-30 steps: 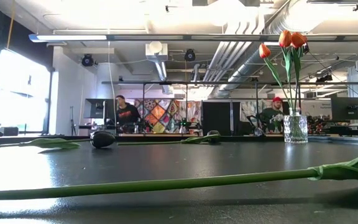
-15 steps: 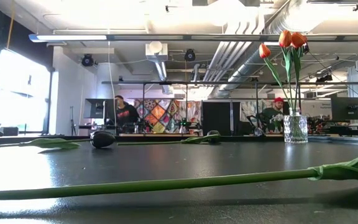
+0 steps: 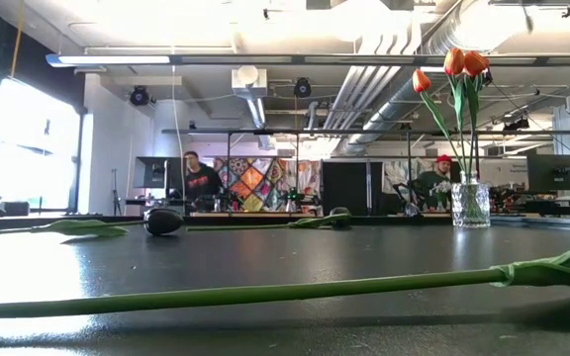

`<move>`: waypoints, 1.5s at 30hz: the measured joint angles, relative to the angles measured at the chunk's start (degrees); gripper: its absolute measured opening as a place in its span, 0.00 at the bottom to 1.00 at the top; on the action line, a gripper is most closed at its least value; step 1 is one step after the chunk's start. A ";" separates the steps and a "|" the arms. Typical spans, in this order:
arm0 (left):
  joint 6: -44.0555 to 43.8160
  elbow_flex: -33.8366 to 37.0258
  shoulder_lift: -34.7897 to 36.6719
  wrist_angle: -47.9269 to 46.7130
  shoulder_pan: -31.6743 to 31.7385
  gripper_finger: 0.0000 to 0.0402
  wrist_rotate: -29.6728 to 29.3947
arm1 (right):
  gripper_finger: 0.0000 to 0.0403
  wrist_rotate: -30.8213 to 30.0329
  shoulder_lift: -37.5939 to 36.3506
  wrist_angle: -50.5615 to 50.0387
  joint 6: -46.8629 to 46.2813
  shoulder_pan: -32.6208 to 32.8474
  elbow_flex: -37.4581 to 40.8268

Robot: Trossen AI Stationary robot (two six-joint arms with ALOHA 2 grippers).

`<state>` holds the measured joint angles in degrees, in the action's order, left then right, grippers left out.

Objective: Sort flowers into vase by color
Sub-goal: Put the red tulip into the violet flower vase

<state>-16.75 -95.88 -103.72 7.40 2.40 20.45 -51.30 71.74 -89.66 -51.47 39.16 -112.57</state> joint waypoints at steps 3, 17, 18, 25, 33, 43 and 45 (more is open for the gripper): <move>0.13 0.00 0.00 -2.02 -0.39 0.27 -0.08 | 0.00 2.80 -1.11 -0.44 1.16 0.00 0.15; 2.43 0.02 0.00 -7.80 -2.04 0.27 -6.29 | 0.00 9.35 -1.24 4.02 5.75 0.02 0.15; 2.43 0.02 0.00 -7.80 -1.93 0.27 -6.48 | 0.00 9.33 -1.24 6.06 7.04 0.02 0.15; 2.43 0.02 0.00 -7.65 -1.53 0.27 -8.61 | 0.00 7.57 2.10 16.37 16.35 0.02 0.15; 2.57 0.02 0.00 -7.63 -1.49 0.27 -8.98 | 0.00 11.57 6.55 20.28 16.47 0.90 0.15; 3.10 0.02 0.00 -7.61 -1.18 0.27 -9.16 | 0.00 15.53 7.70 24.79 15.53 5.70 0.15; 3.10 0.02 0.00 -7.61 -1.18 0.27 -9.16 | 0.00 16.02 7.71 24.78 14.12 6.96 0.15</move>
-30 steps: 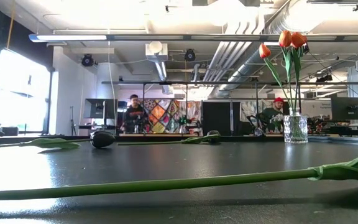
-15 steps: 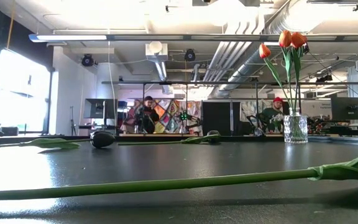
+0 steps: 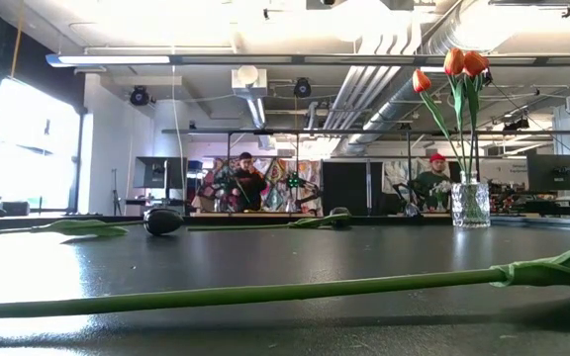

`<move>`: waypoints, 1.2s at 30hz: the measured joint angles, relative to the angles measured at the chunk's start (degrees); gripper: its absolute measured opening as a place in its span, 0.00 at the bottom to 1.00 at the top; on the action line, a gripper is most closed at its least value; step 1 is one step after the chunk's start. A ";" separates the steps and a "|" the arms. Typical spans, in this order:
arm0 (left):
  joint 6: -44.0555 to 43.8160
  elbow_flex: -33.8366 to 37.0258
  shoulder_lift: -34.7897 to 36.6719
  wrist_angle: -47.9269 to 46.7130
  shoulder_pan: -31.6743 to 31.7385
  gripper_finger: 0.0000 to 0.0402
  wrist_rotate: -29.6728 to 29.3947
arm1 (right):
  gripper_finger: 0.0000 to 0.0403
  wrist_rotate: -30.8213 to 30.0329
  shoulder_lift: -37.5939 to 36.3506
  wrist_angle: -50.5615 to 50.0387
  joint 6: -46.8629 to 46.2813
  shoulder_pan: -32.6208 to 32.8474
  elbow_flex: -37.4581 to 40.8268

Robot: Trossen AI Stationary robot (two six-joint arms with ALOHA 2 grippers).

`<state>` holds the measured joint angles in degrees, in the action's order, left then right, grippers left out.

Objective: Sort flowers into vase by color
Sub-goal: Put the red tulip into the violet flower vase

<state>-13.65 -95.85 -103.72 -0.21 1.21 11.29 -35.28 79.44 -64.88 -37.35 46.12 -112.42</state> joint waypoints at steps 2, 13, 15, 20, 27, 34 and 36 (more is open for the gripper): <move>0.00 0.00 0.00 0.00 0.00 0.27 0.00 | 0.00 1.00 0.25 0.02 -0.56 1.18 0.00; -0.17 0.00 0.00 0.02 0.00 0.27 -0.80 | 0.00 9.97 5.04 -0.11 1.40 6.40 0.02; -0.17 0.00 0.00 0.02 0.00 0.27 -2.04 | 0.00 10.20 5.91 -0.22 2.16 7.56 0.03; -0.23 0.00 0.00 0.00 -0.11 0.27 -3.08 | 0.00 10.27 7.47 -1.27 1.89 10.22 0.04; -1.24 0.00 0.00 -0.01 -0.94 0.27 -5.38 | 0.00 1.71 7.99 -5.53 -2.63 15.54 0.07; -2.27 0.00 0.00 -0.02 -1.81 0.27 -7.19 | 0.00 0.41 7.99 -9.19 -10.58 21.73 0.07; -2.29 0.00 0.00 -0.02 -2.30 0.27 -8.14 | 0.00 -0.21 7.98 -6.56 -9.92 23.75 0.07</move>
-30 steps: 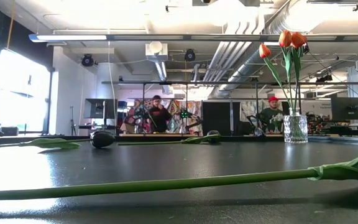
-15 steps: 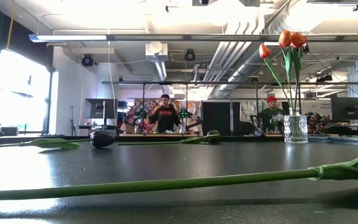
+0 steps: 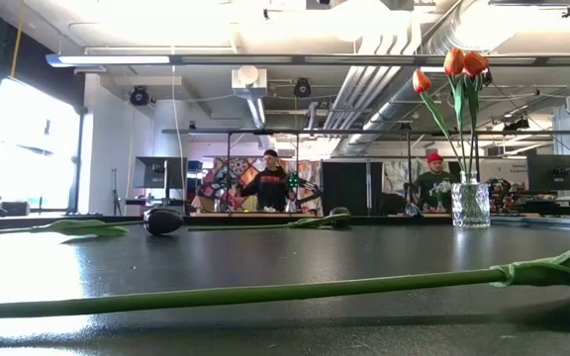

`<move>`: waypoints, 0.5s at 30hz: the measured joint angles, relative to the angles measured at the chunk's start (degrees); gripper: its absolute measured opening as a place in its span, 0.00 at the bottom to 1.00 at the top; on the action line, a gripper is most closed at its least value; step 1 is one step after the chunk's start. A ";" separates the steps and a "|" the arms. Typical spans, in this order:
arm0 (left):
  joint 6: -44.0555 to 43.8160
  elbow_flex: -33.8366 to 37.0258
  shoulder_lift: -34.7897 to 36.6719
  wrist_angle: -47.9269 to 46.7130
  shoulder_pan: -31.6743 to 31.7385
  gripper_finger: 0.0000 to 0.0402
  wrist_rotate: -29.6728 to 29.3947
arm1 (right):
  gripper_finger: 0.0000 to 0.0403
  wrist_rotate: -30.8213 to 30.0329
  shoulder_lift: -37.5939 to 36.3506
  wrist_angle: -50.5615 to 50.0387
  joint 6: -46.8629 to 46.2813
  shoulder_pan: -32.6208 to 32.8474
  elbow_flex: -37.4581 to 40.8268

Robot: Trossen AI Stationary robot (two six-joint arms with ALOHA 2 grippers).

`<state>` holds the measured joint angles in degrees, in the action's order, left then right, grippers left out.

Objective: Sort flowers into vase by color
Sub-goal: Put the red tulip into the violet flower vase

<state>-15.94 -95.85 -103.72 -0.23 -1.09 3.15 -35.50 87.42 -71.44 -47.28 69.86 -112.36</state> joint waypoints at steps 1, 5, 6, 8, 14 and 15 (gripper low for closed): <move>-0.11 0.00 0.00 0.00 -0.31 0.27 -0.76 | 0.00 -0.25 -0.13 1.28 0.81 0.93 0.00; -0.42 0.00 0.00 0.02 -1.13 0.27 -3.16 | 0.00 -3.05 -0.98 4.79 2.31 4.20 -0.02; -0.50 0.00 0.00 0.02 -1.34 0.27 -3.63 | 0.00 -3.61 -1.15 5.15 2.42 4.98 -0.04; -1.16 0.00 0.00 0.02 -1.48 0.27 -4.18 | 0.00 -5.24 -1.22 4.19 1.61 6.31 -0.07; -2.74 0.00 0.00 -0.08 -2.48 0.27 -5.52 | 0.00 -9.86 -0.04 -9.73 -10.85 10.00 -0.04; -2.93 0.00 0.00 -0.19 -2.76 0.27 -6.10 | 0.00 -11.13 0.40 -12.10 -12.77 10.57 0.00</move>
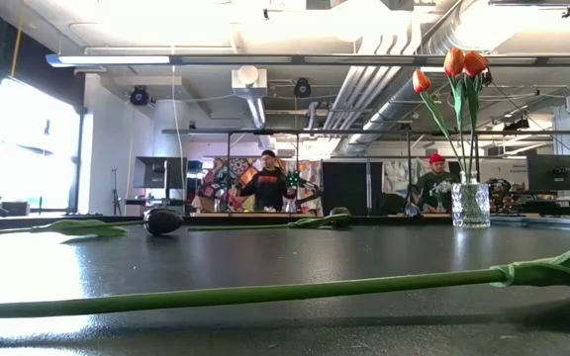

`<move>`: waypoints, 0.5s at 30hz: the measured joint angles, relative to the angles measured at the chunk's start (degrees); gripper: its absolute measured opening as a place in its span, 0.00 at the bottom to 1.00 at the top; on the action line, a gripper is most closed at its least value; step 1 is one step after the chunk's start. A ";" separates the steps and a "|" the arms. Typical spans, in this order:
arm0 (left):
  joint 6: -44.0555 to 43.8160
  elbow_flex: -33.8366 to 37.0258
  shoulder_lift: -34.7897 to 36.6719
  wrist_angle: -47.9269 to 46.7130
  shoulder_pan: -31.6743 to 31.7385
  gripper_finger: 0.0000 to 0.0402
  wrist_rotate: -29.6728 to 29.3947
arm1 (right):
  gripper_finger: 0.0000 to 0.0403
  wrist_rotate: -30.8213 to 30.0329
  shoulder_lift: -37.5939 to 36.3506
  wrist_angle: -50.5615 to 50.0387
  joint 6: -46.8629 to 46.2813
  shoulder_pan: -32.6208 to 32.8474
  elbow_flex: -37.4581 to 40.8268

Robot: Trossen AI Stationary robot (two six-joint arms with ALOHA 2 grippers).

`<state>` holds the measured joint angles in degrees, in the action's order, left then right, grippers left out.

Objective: Sort flowers into vase by color
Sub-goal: Put the red tulip into the violet flower vase

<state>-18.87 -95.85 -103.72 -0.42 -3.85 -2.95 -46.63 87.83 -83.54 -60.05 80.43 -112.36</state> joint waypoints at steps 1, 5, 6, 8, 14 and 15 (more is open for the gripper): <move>-0.07 0.00 0.00 -0.10 -0.30 0.27 -0.44 | 0.00 -1.38 0.40 -1.71 -1.44 0.56 0.02; -0.18 0.00 -0.02 -1.05 -1.54 0.27 -2.47 | 0.00 -5.41 1.56 -6.54 -4.77 1.77 -0.02; -0.47 0.00 -0.02 -1.40 -1.82 0.27 -3.15 | 0.00 -5.18 1.74 -6.54 -4.75 1.80 -0.02; -0.58 0.00 -0.04 -1.59 -2.41 0.27 -3.93 | 0.00 -3.97 2.06 -6.57 -3.88 1.80 -0.02; -0.63 0.00 -0.04 -1.58 -3.51 0.27 -6.30 | 0.00 -1.13 2.63 -6.44 -4.17 1.62 -0.02; -0.78 0.00 -0.04 -1.56 -3.55 0.27 -6.56 | 0.00 -1.14 2.68 -6.00 -3.95 1.50 -0.01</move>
<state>-19.65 -95.85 -103.77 -1.98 -7.40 -9.51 -47.78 90.50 -89.54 -63.99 81.94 -112.37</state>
